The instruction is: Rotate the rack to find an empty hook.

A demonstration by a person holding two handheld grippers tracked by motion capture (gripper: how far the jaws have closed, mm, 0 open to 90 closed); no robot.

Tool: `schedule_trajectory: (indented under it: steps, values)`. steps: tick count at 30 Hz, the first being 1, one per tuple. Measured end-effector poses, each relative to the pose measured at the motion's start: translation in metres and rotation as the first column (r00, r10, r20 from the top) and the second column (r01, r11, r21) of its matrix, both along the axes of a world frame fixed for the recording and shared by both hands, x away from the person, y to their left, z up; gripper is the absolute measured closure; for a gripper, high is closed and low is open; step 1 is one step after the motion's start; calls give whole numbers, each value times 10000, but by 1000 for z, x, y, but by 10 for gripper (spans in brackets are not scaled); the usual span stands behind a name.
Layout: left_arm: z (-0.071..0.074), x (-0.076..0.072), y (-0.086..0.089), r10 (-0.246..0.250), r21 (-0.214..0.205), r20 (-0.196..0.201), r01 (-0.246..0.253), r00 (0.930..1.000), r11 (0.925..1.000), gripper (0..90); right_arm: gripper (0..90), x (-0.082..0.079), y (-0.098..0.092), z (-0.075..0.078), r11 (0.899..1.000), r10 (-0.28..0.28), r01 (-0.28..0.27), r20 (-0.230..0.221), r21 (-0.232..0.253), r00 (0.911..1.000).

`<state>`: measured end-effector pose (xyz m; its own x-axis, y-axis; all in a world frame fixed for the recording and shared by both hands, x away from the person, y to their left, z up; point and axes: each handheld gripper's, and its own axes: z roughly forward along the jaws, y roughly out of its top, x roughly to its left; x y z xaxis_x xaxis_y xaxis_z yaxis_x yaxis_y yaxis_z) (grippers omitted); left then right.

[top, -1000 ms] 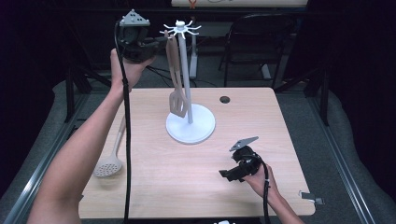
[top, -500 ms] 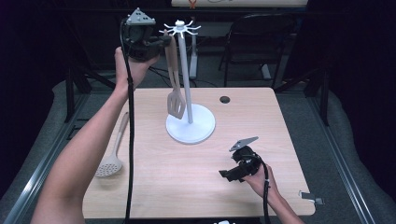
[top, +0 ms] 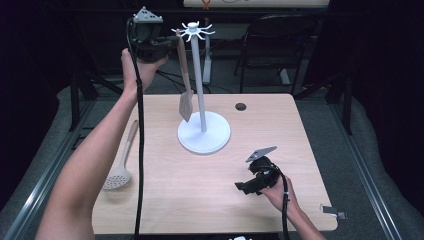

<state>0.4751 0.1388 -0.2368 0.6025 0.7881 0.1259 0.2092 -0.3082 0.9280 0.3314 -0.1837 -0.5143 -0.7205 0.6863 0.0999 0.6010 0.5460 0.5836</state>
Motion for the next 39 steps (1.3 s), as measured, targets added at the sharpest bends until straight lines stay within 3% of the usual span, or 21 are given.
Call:
schedule_trajectory:
  steps: [11, 20, 24, 26, 28, 29, 39]
  values:
    - [-2, 4, 6, 148, -150, -104, -150, 9998, 9998, 892, 149, 0, 0, 0, 10000, 37, -37, -12, -17, 10000]
    - [-10, -1, 24, 242, 33, -455, -241, 9987, 9997, 802, 149, 0, 1, 0, 10000, 24, -24, 0, -27, 10000]
    - [-15, -2, 32, 259, 163, -705, -248, 9972, 9996, 708, 149, 0, 2, 0, 10000, 17, -17, -33, 52, 10000]
    - [-20, -3, 36, 422, 257, -903, -401, 9950, 9989, 595, 149, 0, 2, 0, 10000, 22, -22, -41, -3, 10000]
    - [-21, -4, 37, 518, 345, -918, -488, 9944, 9982, 562, 149, 0, 2, -1, 10000, 21, -21, -42, -18, 10000]
    - [-23, -4, 38, 569, 405, -944, -533, 9939, 9978, 498, 149, 0, 2, -1, 10000, 38, -39, -46, -74, 10000]
    - [-47, -11, 43, 750, 811, -1362, -644, 9878, 9946, 280, 149, 0, 2, 0, 9998, 61, -62, -80, -163, 9999]
